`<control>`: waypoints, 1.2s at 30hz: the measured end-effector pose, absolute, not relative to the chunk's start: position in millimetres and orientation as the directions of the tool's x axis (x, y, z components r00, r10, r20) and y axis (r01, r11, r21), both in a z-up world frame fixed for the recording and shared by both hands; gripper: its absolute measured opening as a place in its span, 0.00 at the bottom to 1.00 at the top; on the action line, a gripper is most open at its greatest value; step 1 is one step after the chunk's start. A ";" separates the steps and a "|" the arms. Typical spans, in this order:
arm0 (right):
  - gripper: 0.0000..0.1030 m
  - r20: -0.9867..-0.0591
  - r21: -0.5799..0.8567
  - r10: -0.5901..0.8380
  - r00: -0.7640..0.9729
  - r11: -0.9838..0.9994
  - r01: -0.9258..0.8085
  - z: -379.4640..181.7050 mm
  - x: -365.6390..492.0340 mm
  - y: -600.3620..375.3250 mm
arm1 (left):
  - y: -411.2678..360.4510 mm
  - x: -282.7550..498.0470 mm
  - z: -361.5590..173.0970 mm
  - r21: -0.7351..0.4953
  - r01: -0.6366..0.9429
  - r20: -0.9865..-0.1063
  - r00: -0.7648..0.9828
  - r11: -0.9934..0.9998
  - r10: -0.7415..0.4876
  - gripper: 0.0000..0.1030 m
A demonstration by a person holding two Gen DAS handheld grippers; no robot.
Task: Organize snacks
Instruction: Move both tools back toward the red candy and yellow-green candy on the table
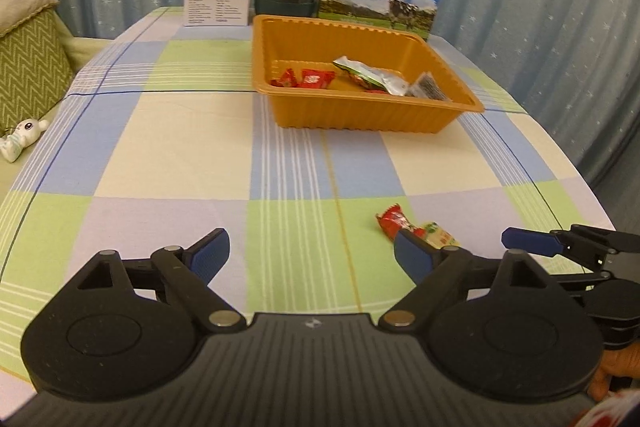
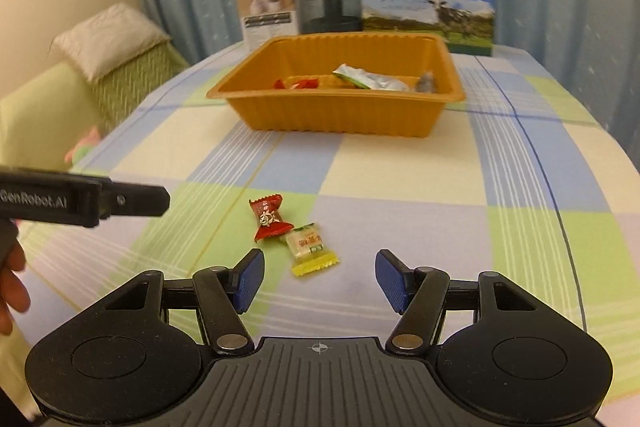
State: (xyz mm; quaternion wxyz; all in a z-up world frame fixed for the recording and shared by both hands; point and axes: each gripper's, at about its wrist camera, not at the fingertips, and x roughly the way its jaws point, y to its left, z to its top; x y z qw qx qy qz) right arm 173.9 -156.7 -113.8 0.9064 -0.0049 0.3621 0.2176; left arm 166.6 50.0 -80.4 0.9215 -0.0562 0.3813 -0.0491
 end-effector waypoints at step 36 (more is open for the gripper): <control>0.21 -0.665 0.162 0.282 0.692 0.959 -0.235 -113.9 197.4 -175.8 | 16.8 185.8 -97.9 -0.152 0.130 -0.725 0.659 0.980 -0.200 0.84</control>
